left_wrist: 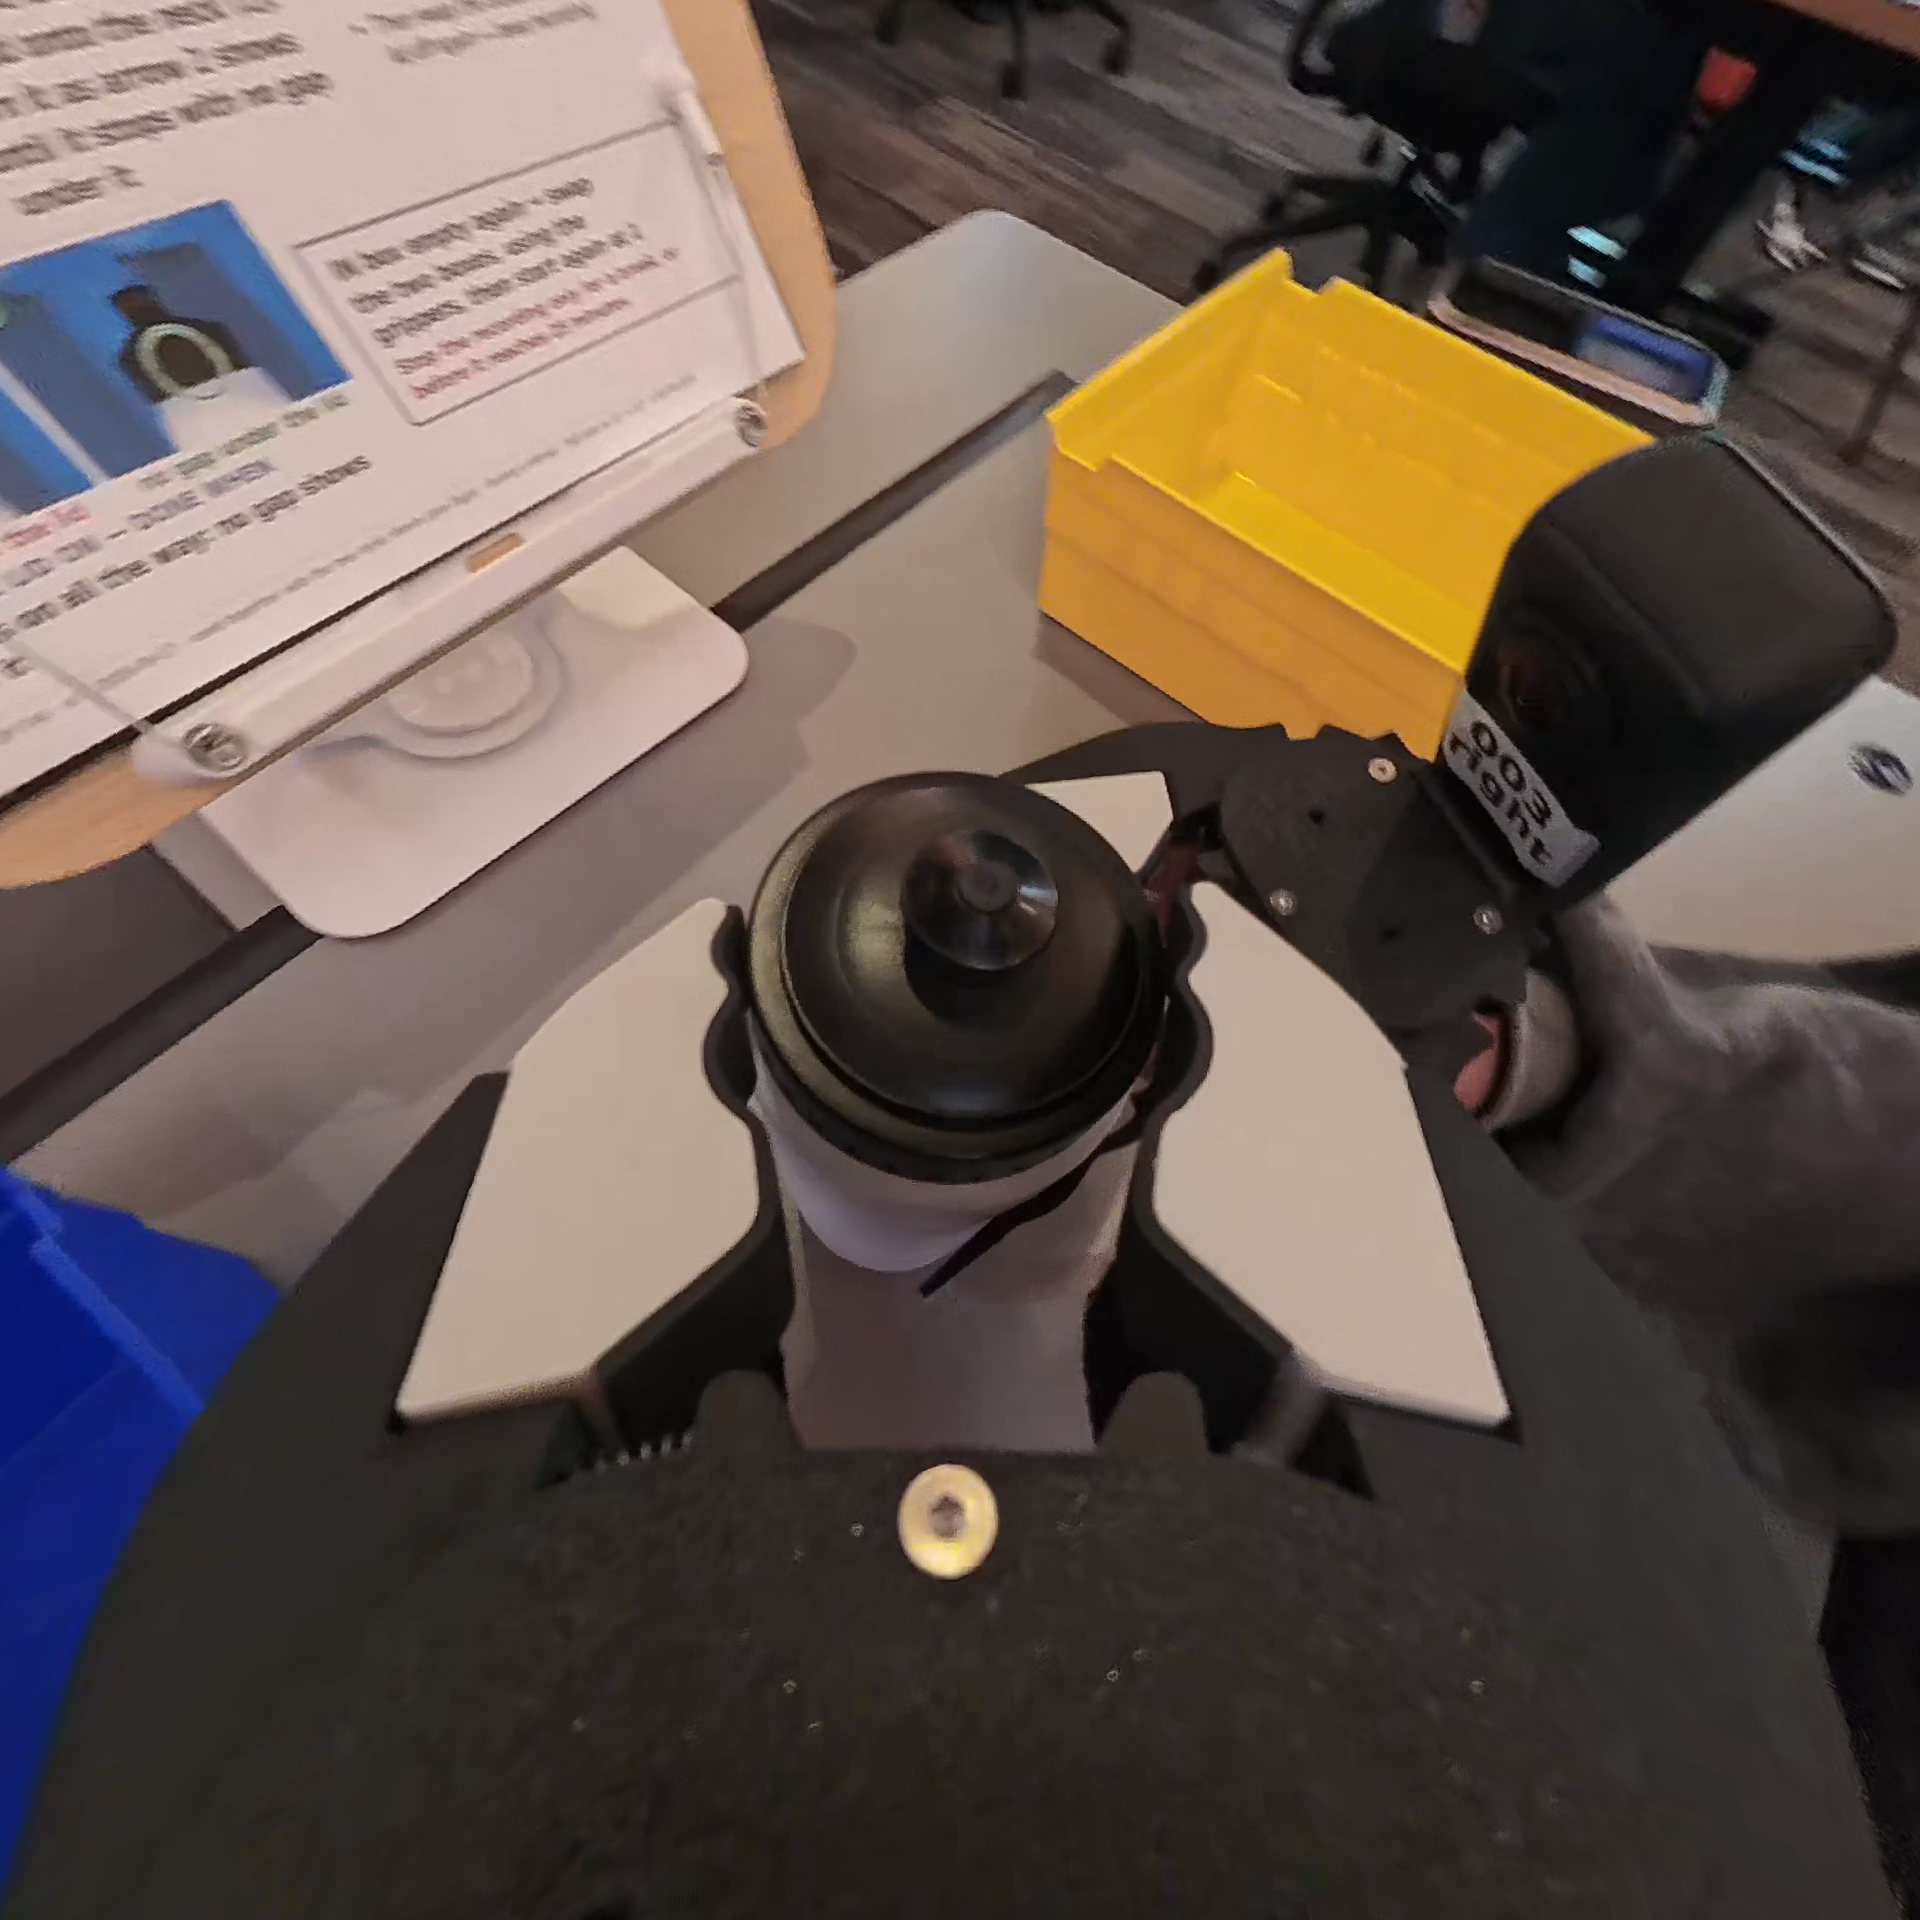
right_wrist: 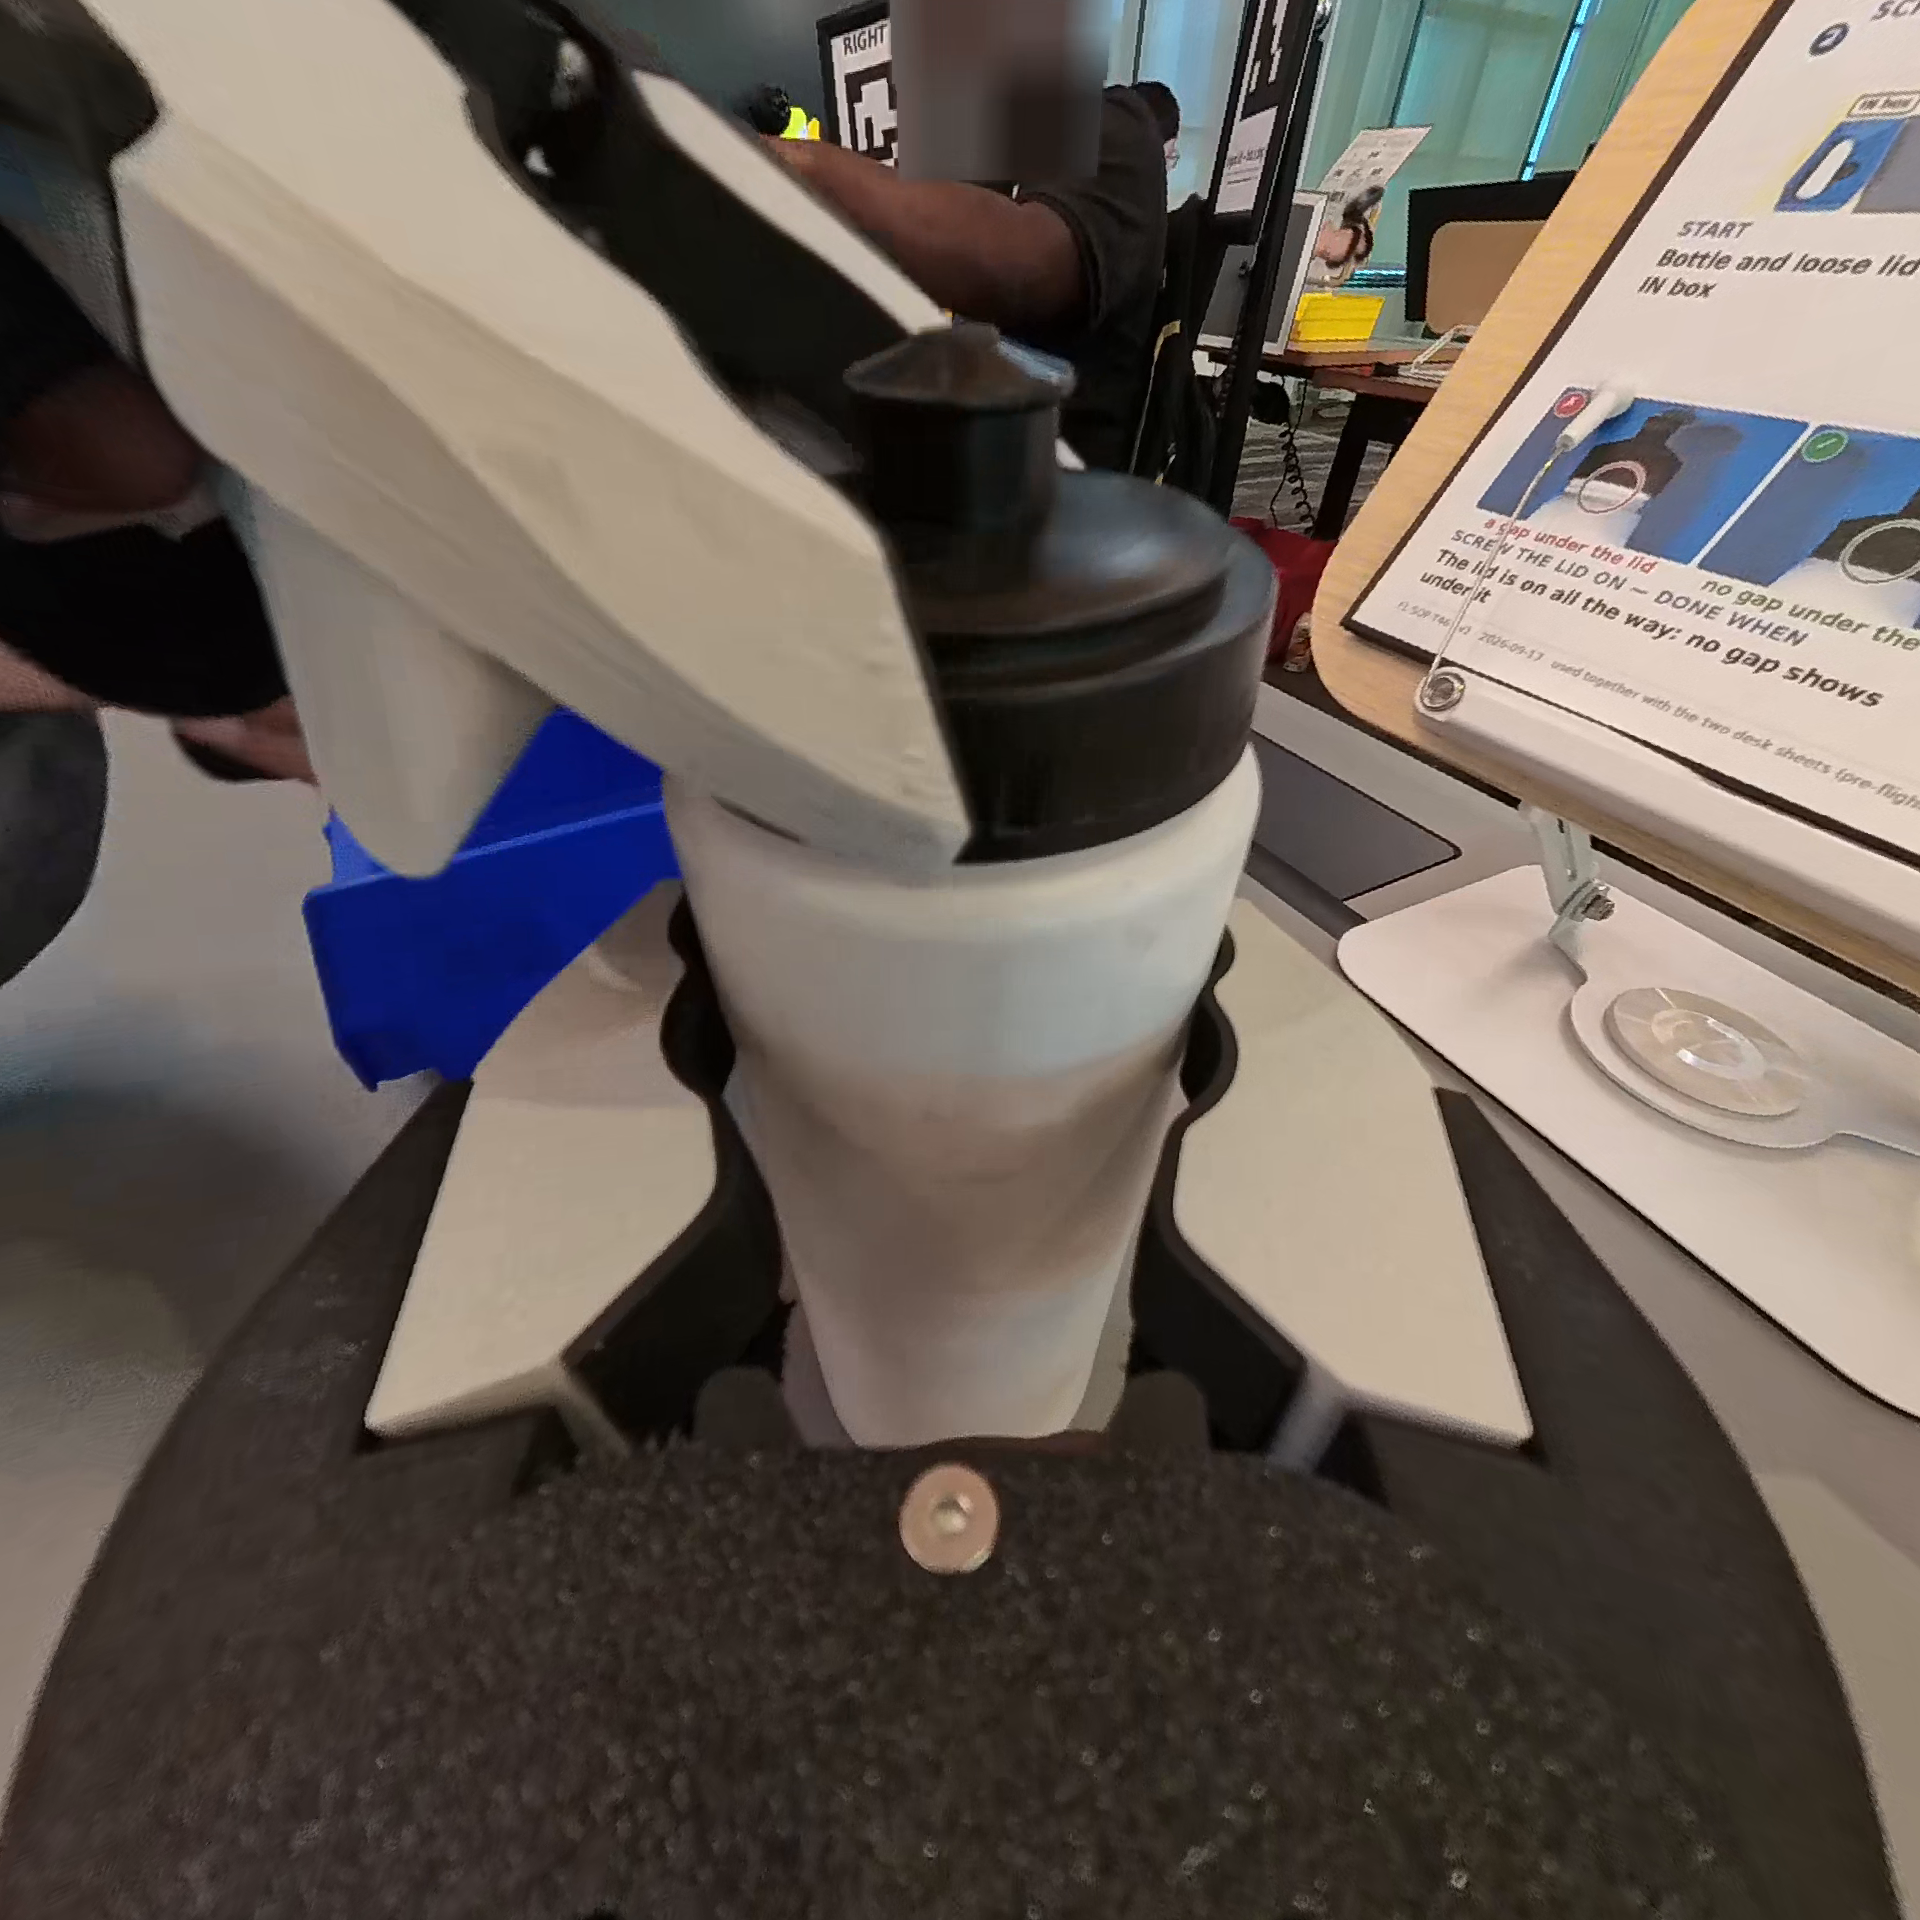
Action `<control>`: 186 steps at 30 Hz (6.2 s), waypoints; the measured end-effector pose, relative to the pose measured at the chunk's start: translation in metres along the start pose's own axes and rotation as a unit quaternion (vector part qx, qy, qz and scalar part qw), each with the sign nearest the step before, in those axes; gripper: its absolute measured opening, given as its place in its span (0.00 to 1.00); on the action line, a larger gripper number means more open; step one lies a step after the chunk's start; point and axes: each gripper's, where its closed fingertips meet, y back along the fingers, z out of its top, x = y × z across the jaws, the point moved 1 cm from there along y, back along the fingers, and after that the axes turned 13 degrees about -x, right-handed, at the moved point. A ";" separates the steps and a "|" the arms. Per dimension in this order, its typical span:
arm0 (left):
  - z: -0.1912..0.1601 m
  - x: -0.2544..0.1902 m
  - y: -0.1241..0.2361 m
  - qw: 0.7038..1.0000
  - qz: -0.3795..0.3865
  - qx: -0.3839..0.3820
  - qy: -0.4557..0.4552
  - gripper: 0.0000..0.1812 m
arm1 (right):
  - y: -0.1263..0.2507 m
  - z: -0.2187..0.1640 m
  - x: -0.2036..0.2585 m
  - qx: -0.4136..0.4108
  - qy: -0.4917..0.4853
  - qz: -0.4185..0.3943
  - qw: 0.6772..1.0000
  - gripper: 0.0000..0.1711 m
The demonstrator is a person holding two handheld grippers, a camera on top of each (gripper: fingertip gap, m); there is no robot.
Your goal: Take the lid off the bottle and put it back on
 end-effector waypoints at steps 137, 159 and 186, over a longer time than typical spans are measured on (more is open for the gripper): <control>-0.108 -0.123 0.125 0.979 0.099 -0.177 0.033 0.44 | 0.299 0.121 -0.167 0.297 -0.246 -0.324 0.864 0.51; -0.127 -0.042 0.177 0.954 0.249 -0.157 0.051 0.42 | 0.301 -0.004 -0.204 0.366 -0.173 -0.371 0.836 0.55; -0.192 -0.031 0.245 0.925 0.367 -0.095 0.033 0.39 | 0.391 -0.022 -0.002 0.092 -0.025 -0.423 0.901 0.42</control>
